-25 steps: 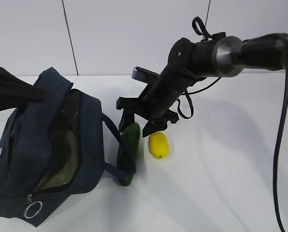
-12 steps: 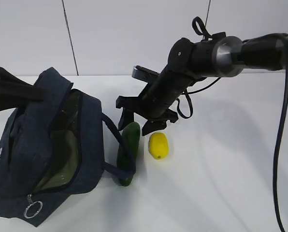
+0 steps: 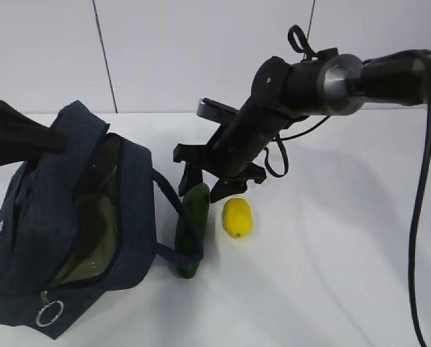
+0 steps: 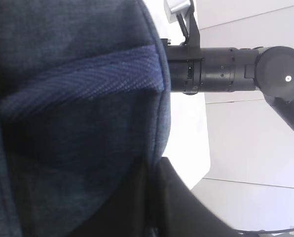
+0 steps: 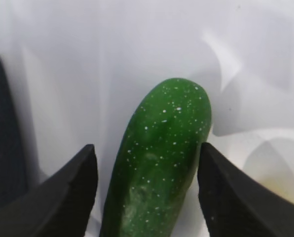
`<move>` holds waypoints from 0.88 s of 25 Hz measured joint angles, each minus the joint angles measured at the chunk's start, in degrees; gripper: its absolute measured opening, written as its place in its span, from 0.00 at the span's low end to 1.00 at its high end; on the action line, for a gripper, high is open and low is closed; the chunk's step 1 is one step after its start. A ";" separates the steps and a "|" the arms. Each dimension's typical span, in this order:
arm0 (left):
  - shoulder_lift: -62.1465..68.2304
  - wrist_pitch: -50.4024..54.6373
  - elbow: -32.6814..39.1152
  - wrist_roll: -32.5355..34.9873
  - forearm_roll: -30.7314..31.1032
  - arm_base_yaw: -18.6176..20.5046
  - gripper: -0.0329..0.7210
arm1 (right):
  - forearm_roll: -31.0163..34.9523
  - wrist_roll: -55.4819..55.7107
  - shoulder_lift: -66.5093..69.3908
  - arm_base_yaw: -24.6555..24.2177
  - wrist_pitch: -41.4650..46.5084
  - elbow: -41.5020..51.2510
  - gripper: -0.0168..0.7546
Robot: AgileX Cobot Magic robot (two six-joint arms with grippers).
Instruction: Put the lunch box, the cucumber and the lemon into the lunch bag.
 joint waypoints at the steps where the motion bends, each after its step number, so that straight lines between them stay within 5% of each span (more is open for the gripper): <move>1: 0.00 0.00 0.00 0.00 0.00 0.00 0.05 | 0.00 0.00 0.00 0.00 0.00 0.00 0.62; 17: 0.00 0.00 0.00 0.00 0.00 0.00 0.05 | 0.48 -0.43 1.87 0.00 2.75 0.00 0.61; 22: 0.00 0.00 0.00 0.00 0.00 0.00 0.05 | 0.60 -0.43 1.87 0.00 2.87 -0.11 0.50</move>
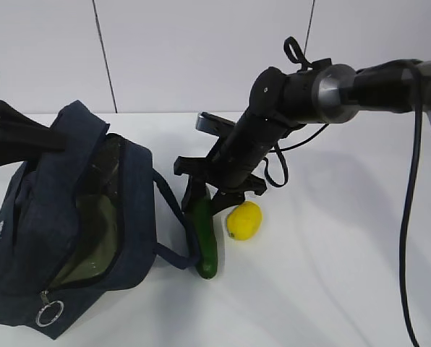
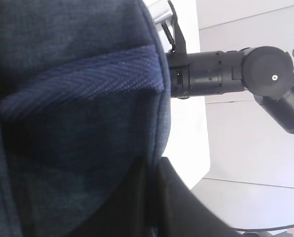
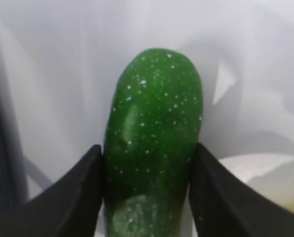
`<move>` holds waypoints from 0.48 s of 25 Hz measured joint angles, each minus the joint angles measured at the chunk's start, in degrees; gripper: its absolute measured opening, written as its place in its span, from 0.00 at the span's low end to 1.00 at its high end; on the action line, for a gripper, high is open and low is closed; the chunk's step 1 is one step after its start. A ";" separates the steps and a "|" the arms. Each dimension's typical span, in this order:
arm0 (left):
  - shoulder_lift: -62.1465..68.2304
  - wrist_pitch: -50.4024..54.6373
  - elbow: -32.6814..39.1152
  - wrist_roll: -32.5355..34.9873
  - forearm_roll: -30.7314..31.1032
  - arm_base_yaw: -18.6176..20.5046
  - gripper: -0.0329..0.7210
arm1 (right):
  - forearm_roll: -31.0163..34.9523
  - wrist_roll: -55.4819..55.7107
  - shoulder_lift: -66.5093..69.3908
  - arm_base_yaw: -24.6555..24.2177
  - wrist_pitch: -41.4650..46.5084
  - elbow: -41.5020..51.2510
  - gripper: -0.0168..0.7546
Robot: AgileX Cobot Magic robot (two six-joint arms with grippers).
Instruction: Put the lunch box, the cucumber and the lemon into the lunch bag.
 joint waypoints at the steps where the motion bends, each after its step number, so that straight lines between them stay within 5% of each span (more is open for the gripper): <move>1: 0.00 0.00 0.00 0.00 0.00 0.00 0.05 | 0.00 -0.13 0.00 0.00 0.10 0.00 0.48; 12: 0.00 0.00 0.00 0.00 -0.04 0.00 0.05 | -2.96 -3.39 0.00 0.00 6.36 -8.78 0.47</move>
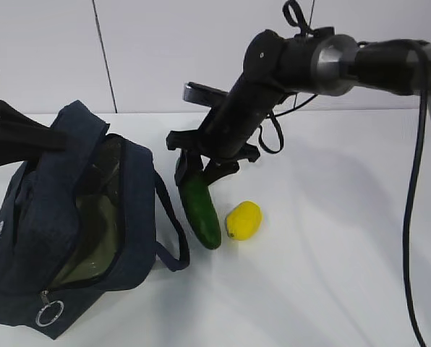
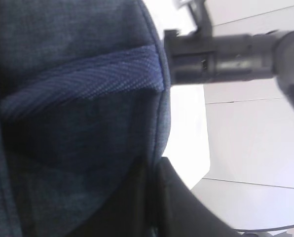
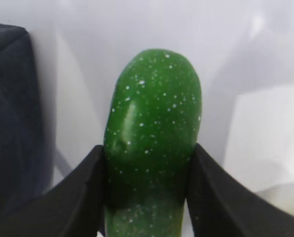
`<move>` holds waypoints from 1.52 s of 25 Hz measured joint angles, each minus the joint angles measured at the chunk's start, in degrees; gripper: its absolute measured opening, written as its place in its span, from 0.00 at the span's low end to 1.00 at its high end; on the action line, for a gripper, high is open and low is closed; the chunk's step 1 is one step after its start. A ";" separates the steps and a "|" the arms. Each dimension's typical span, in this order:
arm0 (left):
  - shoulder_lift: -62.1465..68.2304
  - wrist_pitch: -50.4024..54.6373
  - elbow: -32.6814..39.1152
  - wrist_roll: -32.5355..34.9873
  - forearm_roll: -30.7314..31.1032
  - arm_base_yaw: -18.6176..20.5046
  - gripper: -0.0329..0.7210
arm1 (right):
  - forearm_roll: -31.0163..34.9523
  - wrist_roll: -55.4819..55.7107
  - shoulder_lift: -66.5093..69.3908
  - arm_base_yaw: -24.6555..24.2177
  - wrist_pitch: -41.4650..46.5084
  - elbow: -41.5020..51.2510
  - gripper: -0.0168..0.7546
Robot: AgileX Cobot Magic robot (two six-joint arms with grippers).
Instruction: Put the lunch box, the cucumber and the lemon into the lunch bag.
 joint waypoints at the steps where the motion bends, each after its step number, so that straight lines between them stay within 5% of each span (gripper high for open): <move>1: 0.00 0.00 0.00 0.00 0.00 0.00 0.05 | -1.36 0.00 0.00 0.00 1.32 -1.82 0.47; 9: 0.00 0.00 0.00 0.00 -0.09 0.00 0.05 | -6.91 0.00 0.00 0.00 14.00 -15.42 0.47; 18: 0.00 -0.26 0.00 0.00 -0.09 0.00 0.05 | -0.56 0.33 -4.30 -0.08 14.64 -17.30 0.47; 25: 0.00 -0.53 0.00 0.09 -0.09 0.00 0.05 | 5.02 -3.19 -11.95 -0.08 14.73 -6.42 0.47; 32: 0.00 -0.76 0.00 0.09 -0.13 0.00 0.05 | 19.90 -11.33 -15.59 -0.08 14.62 4.27 0.47; 38: 0.00 -0.76 0.00 0.13 -0.22 0.00 0.05 | 25.10 -14.17 -15.69 2.20 13.58 8.21 0.47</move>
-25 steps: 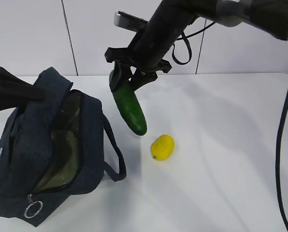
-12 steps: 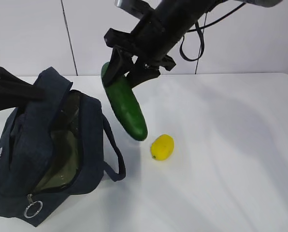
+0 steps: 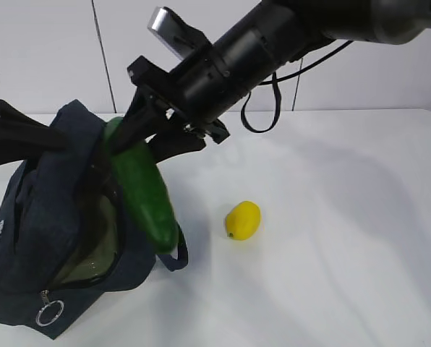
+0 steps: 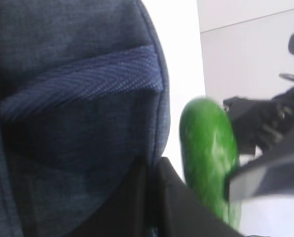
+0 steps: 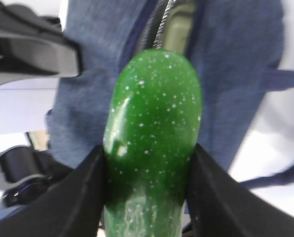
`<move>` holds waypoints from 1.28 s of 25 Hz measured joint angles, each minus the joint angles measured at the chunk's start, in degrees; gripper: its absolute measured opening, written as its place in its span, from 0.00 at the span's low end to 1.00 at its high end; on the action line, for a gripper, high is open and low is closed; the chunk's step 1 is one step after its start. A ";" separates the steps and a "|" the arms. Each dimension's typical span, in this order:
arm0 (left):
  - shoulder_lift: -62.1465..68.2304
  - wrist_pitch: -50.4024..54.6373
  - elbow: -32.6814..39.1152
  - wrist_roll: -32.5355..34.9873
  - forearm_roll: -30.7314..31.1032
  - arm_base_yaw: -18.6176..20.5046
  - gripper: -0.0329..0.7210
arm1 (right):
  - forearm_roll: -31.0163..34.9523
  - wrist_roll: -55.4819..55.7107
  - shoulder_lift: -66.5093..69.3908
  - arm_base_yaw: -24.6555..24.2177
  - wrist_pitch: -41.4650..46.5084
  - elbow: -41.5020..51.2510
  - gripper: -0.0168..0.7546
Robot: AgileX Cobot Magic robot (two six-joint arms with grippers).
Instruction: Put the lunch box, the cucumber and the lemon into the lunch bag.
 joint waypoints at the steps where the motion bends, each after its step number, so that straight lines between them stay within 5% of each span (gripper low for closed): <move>1: 0.00 0.00 0.00 0.09 -0.04 0.00 0.05 | 0.28 -0.23 0.00 0.96 -0.98 0.30 0.47; 12: 0.00 0.38 0.00 0.09 -0.04 0.00 0.05 | 2.51 -0.67 5.58 3.99 -11.14 0.84 0.47; 24: 0.00 0.99 0.00 0.09 -0.04 0.04 0.05 | 15.07 -5.29 9.11 3.99 -21.00 0.84 0.47; 32: 0.00 0.99 0.00 0.09 -0.42 0.41 0.05 | 20.73 -13.45 9.11 3.99 -22.04 1.16 0.69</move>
